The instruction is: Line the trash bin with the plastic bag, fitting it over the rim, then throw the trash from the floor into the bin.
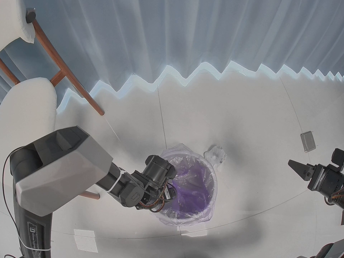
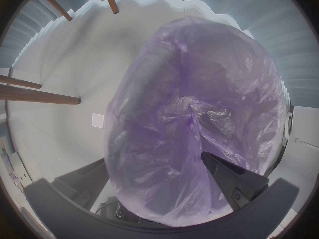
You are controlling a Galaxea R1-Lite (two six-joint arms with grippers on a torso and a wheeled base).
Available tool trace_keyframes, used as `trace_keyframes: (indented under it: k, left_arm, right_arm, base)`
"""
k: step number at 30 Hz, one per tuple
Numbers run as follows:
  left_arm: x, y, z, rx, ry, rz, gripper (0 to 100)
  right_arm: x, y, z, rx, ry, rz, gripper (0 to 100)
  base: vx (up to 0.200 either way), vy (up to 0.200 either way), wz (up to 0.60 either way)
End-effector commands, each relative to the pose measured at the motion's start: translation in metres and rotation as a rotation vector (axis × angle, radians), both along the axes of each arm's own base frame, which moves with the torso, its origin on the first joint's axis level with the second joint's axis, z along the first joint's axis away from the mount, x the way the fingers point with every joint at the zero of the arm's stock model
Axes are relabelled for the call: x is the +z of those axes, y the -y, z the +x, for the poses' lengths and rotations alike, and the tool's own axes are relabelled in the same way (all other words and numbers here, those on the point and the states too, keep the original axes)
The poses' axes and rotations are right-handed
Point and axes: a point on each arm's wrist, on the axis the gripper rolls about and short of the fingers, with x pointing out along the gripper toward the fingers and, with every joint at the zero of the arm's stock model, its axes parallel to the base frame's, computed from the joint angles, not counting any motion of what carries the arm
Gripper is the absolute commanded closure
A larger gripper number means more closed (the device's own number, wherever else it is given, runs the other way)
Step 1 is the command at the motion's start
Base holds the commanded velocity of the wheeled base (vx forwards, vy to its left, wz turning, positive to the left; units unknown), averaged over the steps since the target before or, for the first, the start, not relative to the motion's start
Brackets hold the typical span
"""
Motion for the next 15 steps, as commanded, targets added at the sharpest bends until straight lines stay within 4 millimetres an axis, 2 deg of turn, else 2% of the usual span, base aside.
trace_keyframes:
  k: [1,15]
  left_arm:
    - [-0.012,0.003,0.004,0.007,-0.011,0.015,0]
    - [-0.025,0.006,0.007,0.034,-0.021,0.027,0]
  right_arm:
    - [0.000,0.000,0.000,-0.001,-0.001,-0.001,0]
    - [-0.001,0.000,0.001,0.000,-0.006,-0.001,0]
  base:
    - [0.000,0.000,0.00]
    - [0.000,0.000,0.00]
